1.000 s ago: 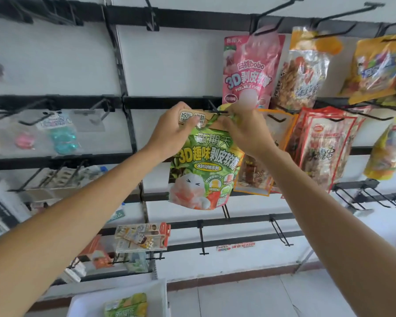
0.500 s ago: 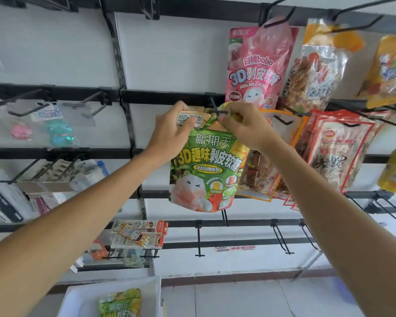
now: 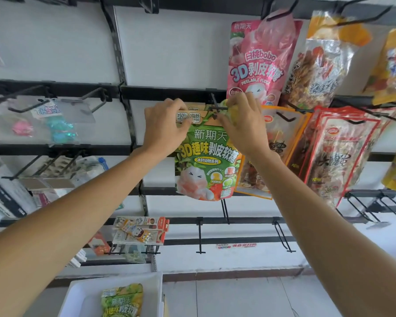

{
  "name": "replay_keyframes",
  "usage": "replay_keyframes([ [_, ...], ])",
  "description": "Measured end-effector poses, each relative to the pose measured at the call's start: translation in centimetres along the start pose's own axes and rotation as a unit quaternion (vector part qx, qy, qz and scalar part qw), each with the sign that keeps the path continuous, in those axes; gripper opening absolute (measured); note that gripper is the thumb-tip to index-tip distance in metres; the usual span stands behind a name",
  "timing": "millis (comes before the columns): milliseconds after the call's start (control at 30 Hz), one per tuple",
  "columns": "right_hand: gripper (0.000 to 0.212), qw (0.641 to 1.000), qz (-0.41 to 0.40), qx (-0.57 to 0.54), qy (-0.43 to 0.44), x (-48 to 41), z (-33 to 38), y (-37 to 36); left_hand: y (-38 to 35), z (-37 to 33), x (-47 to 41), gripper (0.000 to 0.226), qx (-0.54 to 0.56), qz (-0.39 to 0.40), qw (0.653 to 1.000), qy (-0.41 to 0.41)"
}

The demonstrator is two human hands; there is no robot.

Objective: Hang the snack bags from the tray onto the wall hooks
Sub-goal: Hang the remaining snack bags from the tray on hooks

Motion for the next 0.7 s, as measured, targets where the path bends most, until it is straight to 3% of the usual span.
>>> replay_keyframes([
  [100,0.034,0.998,-0.047,-0.003,-0.043,0.6,-0.1,-0.8,0.2,0.2,1.3,0.050,-0.128,0.009,0.985,-0.112],
  [167,0.032,0.991,-0.104,0.067,-0.047,1.5,0.5,-1.3,0.1,0.1,2.4,0.049,-0.171,0.071,0.959,-0.214],
  [233,0.032,0.980,-0.130,0.147,-0.040,2.9,1.2,-1.9,-0.6,0.5,3.4,0.048,-0.200,0.162,0.930,-0.262],
  [400,0.047,0.966,-0.030,0.254,-0.024,6.2,1.2,-3.7,-2.2,1.2,3.6,0.070,-0.212,0.265,0.925,-0.171],
  [533,0.064,0.961,0.134,0.234,-0.066,7.9,1.3,-3.8,-2.5,1.3,4.2,0.082,-0.202,0.298,0.923,-0.139],
  [700,0.067,0.938,0.250,0.228,-0.080,8.6,2.7,-2.6,-1.5,0.6,6.2,0.076,-0.183,0.380,0.902,-0.097],
])
Point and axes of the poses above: each hand's wrist, its own x-axis away from the middle knuckle, its own y-axis out of the back of the hand, z = x × y, the point moved 2 cm from there along -x, towards the middle knuckle, and after that the axes turned 11 degrees about x, right-handed, at the moved point
